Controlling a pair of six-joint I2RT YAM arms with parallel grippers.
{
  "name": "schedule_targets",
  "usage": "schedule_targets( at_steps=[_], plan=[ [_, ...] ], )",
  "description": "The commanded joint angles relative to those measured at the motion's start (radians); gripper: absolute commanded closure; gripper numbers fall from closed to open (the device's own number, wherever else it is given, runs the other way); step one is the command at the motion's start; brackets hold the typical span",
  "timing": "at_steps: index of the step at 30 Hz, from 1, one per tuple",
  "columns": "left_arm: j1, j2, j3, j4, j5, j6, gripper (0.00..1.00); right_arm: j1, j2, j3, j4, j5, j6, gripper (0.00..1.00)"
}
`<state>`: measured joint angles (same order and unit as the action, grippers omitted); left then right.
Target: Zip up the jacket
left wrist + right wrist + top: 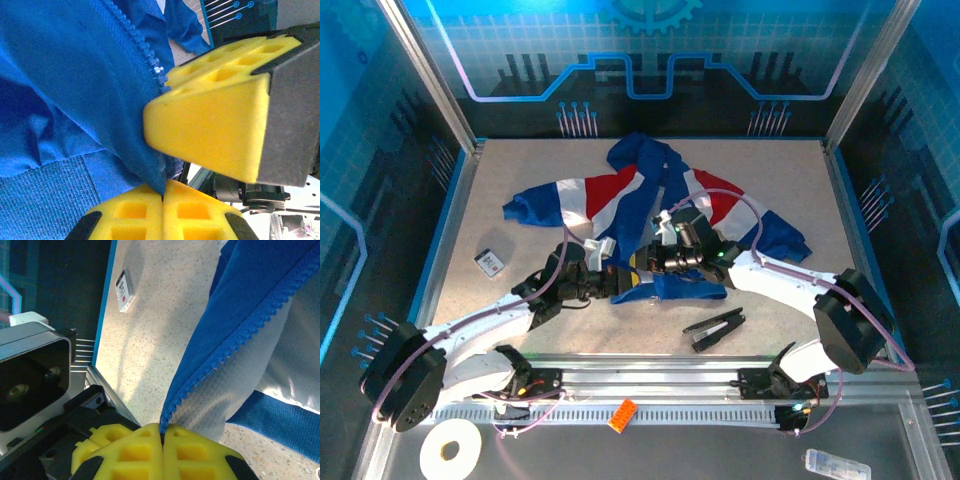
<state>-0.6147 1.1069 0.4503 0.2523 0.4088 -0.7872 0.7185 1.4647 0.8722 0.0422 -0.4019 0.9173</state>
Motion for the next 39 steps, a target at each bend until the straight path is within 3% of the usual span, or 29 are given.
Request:
schedule_targets(
  at_steps=[1, 3, 8, 14, 39],
  plan=[
    [-0.006, -0.033, 0.001, -0.04, -0.012, 0.015, 0.92, -0.008, 0.004, -0.021, 0.01, -0.017, 0.006, 1.0],
    [-0.005, -0.044, 0.001, -0.056, -0.022, 0.018, 0.81, -0.009, -0.001, -0.024, 0.01, -0.013, 0.005, 1.0],
    [-0.005, -0.037, 0.0, -0.044, -0.004, 0.011, 0.92, -0.01, -0.007, -0.03, 0.02, -0.01, 0.012, 1.0],
    [-0.005, -0.035, -0.006, -0.031, -0.002, 0.0, 0.81, -0.009, -0.006, -0.043, 0.05, -0.012, 0.03, 1.0],
    [-0.01, -0.032, -0.054, 0.045, 0.001, -0.056, 0.75, -0.001, 0.021, -0.055, 0.112, -0.005, 0.066, 1.0]
  ],
)
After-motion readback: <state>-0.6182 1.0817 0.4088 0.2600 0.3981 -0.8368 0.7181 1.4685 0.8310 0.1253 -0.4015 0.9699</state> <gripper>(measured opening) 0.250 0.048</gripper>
